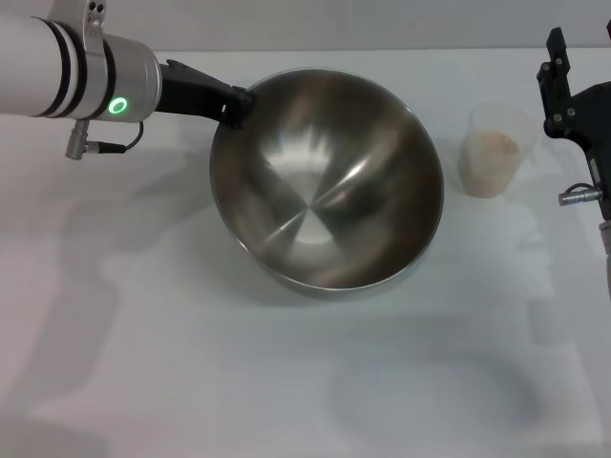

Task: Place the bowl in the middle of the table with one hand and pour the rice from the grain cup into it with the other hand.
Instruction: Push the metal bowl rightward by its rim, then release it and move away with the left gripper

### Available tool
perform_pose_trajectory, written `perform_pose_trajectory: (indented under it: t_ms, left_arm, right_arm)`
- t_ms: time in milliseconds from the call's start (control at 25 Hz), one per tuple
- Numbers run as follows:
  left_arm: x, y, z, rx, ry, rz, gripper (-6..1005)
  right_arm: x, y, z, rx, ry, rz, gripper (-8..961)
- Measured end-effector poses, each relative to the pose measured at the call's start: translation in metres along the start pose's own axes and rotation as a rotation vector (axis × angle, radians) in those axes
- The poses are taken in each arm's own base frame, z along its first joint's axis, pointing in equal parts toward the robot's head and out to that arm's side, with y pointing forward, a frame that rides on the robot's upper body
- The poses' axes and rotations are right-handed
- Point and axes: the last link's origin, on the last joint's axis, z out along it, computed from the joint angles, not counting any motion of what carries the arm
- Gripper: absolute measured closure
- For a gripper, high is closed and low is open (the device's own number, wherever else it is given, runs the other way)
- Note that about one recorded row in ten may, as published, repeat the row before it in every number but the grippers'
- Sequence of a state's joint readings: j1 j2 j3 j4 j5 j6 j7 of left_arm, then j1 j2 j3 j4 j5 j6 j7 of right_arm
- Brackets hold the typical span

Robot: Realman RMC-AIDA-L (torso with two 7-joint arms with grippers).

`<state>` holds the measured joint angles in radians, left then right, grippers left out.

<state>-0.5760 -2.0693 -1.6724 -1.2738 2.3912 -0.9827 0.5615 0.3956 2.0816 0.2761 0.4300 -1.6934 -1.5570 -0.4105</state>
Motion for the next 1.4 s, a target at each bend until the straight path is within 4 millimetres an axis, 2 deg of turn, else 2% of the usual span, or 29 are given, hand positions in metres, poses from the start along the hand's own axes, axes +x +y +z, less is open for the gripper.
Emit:
perform_pose_trajectory:
  t_ms: [160,800,1040,1400]
  left_arm:
    - [-0.002,0.001,0.004,0.000,0.005,0.000,962]
    - [-0.009,0.000,0.013,0.028,0.039,0.005,845]
    - [-0.010,0.000,0.015,0.068,0.092,0.019,616]
    - [-0.008,-0.007,0.001,0.219,0.317,0.033,548]
  right_arm:
    - [0.000,-0.001,0.000,0.000,0.000,-0.003,418]
    - [0.000,-0.003,-0.003,0.008,-0.002,-0.004,418]
    - [0.000,-0.003,-0.003,0.007,-0.003,-0.008,418]
    - [-0.001,-0.002,-0.001,0.004,-0.008,-0.011,418]
